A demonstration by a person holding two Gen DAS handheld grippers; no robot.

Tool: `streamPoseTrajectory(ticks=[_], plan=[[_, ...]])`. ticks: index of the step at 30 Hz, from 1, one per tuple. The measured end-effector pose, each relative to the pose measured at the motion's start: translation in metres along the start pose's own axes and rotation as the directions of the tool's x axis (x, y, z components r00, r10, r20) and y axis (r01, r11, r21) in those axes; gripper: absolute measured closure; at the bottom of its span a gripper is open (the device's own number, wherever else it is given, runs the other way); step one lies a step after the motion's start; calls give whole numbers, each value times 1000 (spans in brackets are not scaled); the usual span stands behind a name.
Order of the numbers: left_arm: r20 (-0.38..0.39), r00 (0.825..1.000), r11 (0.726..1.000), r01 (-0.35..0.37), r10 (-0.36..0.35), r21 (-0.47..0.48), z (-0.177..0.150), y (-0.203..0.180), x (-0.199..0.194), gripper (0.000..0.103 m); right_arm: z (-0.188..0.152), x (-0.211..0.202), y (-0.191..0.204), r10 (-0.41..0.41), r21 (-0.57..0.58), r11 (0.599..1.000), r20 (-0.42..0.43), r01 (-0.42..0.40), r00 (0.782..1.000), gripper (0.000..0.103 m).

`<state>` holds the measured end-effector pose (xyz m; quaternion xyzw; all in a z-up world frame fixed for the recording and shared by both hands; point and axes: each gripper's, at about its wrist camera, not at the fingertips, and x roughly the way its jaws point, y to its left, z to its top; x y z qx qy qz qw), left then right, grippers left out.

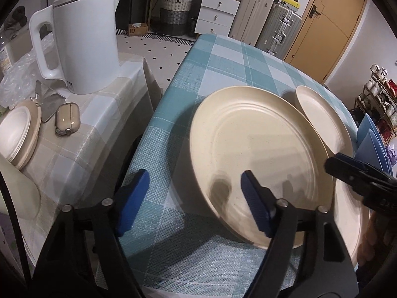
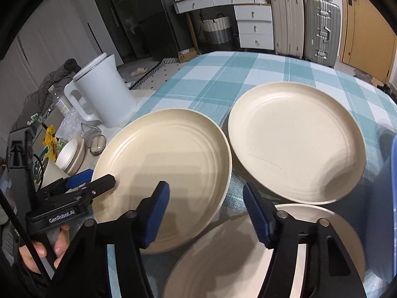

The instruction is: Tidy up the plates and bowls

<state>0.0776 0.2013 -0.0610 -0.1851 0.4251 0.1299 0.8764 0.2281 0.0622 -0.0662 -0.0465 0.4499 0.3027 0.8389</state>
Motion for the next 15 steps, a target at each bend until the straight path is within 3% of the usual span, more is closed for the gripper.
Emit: streamPoseTrajectory(ticks=[5, 7, 14, 15], plan=[[2, 1000, 1000, -13, 13, 16, 0, -4, -1, 46, 0, 12, 4, -19, -8, 1000, -17, 19, 1000, 50], [2, 1000, 1000, -17, 17, 24, -1, -5, -1, 53, 0, 15, 5, -42, -11, 999, -21, 41, 999, 59], [1, 1000, 998, -1, 1, 55, -3, -13, 0, 84, -2, 20, 3, -98, -3, 995, -40, 98, 994, 77], [2, 1000, 999, 5, -5, 52, -3, -14, 0, 84, -2, 20, 3, -108, -2, 994, -38, 108, 993, 81]])
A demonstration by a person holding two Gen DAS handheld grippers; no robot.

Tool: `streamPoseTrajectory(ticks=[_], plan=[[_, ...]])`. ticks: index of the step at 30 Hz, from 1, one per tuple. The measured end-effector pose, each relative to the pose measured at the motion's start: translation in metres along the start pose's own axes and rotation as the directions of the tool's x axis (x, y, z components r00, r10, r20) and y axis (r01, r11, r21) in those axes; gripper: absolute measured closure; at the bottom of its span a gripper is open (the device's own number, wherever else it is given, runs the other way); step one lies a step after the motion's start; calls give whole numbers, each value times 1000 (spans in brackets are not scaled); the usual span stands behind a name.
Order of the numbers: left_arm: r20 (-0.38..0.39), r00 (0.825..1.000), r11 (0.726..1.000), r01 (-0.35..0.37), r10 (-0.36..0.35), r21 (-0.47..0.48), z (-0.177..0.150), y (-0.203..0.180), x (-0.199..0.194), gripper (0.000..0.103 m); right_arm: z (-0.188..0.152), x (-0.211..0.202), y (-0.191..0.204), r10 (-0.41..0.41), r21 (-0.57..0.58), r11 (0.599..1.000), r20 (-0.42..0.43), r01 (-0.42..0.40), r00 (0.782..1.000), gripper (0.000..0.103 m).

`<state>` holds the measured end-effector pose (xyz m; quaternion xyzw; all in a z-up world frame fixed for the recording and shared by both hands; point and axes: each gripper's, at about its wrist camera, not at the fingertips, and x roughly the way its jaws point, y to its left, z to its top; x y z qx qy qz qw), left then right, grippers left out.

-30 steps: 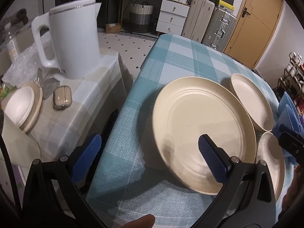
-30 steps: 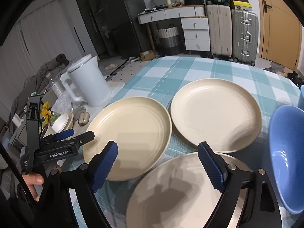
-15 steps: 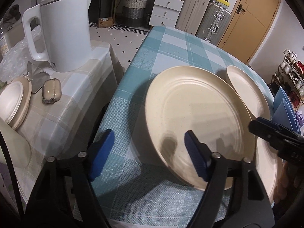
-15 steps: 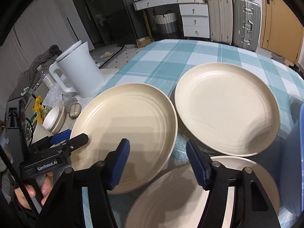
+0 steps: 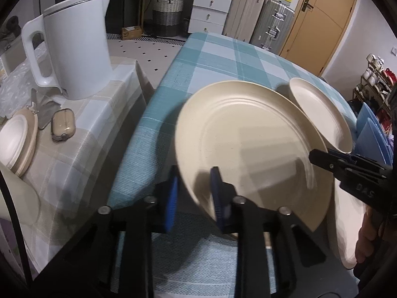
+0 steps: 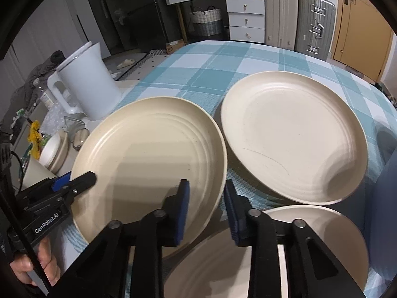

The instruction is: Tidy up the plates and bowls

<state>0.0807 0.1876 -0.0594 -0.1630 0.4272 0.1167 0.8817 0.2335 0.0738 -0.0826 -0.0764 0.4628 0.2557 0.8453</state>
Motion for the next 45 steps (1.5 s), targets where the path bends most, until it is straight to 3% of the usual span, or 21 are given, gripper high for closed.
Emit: streamPoseTrajectory(ticks=[5, 25, 45], plan=[[6, 1000, 1000, 3, -3, -10, -1, 2, -1, 86, -1, -1, -2, -23, 17, 1000, 9, 23, 1000, 88], [77, 997, 1000, 6, -8, 25, 1, -9, -32, 86, -6, -38, 3, -61, 13, 998, 69, 61, 996, 88], [106, 988, 982, 97, -115, 160, -13, -80, -72, 86, -51, -122, -34, -142, 131, 984, 156, 122, 977, 88]])
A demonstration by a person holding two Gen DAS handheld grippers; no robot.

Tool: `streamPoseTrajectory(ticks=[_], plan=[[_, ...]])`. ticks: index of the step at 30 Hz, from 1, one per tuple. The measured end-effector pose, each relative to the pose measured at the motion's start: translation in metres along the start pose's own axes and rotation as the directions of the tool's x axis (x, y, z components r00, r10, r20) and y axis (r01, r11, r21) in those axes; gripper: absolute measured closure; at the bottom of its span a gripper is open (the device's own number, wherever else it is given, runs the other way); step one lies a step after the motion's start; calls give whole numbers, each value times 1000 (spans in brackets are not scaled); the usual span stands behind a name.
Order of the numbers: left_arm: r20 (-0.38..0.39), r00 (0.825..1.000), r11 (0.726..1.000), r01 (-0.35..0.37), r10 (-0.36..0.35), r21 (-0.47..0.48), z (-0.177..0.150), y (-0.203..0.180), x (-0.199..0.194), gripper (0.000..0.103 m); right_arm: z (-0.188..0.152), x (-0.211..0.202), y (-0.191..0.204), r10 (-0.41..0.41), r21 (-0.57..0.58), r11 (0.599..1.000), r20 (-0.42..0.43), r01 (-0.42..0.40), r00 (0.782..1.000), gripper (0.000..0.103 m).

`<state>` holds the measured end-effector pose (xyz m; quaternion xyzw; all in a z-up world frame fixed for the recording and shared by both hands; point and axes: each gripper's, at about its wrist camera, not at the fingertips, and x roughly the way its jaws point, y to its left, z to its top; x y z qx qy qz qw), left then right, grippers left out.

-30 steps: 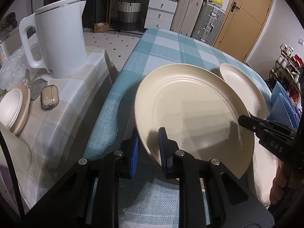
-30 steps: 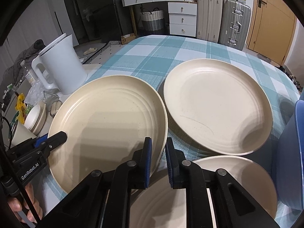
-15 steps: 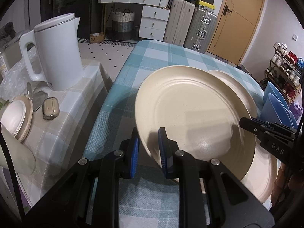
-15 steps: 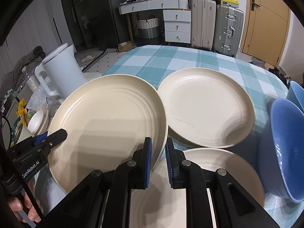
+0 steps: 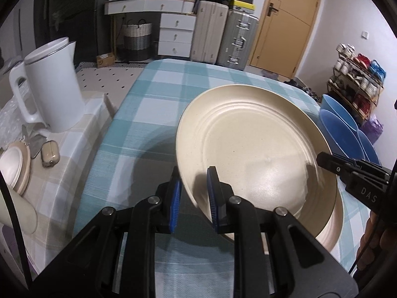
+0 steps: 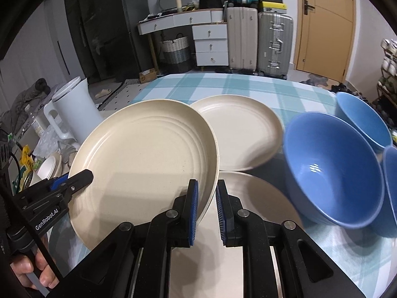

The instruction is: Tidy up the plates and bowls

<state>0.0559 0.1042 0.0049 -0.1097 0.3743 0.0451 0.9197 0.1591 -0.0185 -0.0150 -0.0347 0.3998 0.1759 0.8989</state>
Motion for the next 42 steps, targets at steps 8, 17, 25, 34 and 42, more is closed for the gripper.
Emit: streamPoseTrajectory(ticks=[8, 17, 25, 34, 42], plan=[[7, 1000, 998, 27, -27, 63, -6, -34, -12, 86, -14, -26, -21, -36, 44, 998, 8, 35, 999, 88], [-21, 998, 991, 68, -66, 115, -15, -61, -13, 85, -34, -51, -42, -63, 93, 994, 22, 61, 998, 88], [-41, 997, 985, 72, -66, 156, -22, -72, -9, 85, -50, -56, -51, -72, 110, 991, 5, 71, 997, 88], [-58, 998, 978, 51, -40, 201, -29, -80, -1, 85, -64, -54, -56, -85, 121, 989, -18, 87, 996, 88], [-72, 997, 975, 45, -29, 219, -33, -81, 5, 85, -72, -49, -58, -85, 136, 987, -37, 89, 996, 88]])
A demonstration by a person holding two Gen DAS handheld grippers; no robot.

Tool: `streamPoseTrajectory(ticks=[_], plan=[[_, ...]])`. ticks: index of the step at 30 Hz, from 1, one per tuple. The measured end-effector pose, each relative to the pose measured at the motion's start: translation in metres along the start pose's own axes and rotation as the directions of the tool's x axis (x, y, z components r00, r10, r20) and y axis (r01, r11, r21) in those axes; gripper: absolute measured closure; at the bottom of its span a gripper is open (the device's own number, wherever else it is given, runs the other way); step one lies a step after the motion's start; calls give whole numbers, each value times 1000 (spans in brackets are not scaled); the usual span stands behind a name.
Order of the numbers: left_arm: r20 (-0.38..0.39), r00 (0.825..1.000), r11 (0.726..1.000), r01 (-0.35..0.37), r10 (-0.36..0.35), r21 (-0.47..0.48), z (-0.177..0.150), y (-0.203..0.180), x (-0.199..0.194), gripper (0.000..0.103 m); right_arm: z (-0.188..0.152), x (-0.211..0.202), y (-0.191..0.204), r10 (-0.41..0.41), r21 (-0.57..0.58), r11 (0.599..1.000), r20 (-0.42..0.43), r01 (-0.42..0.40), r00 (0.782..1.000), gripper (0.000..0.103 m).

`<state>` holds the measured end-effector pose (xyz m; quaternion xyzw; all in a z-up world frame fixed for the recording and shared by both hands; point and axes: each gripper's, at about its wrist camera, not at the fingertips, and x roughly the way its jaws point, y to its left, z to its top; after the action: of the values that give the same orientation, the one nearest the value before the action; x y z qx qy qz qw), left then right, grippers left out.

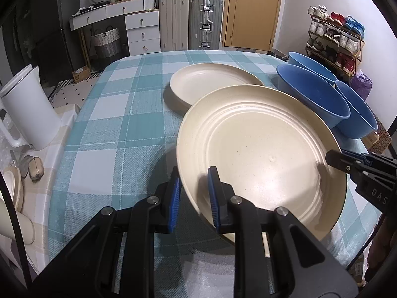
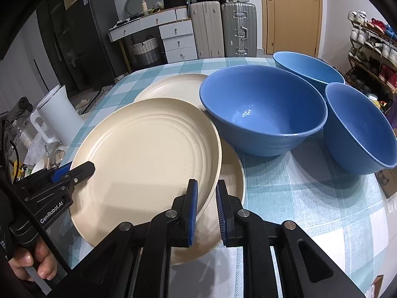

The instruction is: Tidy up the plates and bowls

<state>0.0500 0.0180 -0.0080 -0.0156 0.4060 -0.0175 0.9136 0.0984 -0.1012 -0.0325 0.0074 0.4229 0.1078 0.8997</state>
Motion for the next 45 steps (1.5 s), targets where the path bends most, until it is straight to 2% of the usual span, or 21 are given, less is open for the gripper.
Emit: streamPoseTrajectory(ticks=[16, 33, 45], plan=[[-14, 999, 997, -34, 35, 70, -9, -20, 18, 84, -9, 16, -6, -49, 10, 999, -24, 49, 999, 87], [-23, 995, 983, -88, 93, 162, -18, -38, 31, 81, -17, 22, 0, -156, -59, 986, 11, 157, 988, 86], [-19, 991, 972, -123, 129, 198, -22, -44, 34, 80, -22, 27, -1, -156, -62, 986, 4, 156, 988, 86]])
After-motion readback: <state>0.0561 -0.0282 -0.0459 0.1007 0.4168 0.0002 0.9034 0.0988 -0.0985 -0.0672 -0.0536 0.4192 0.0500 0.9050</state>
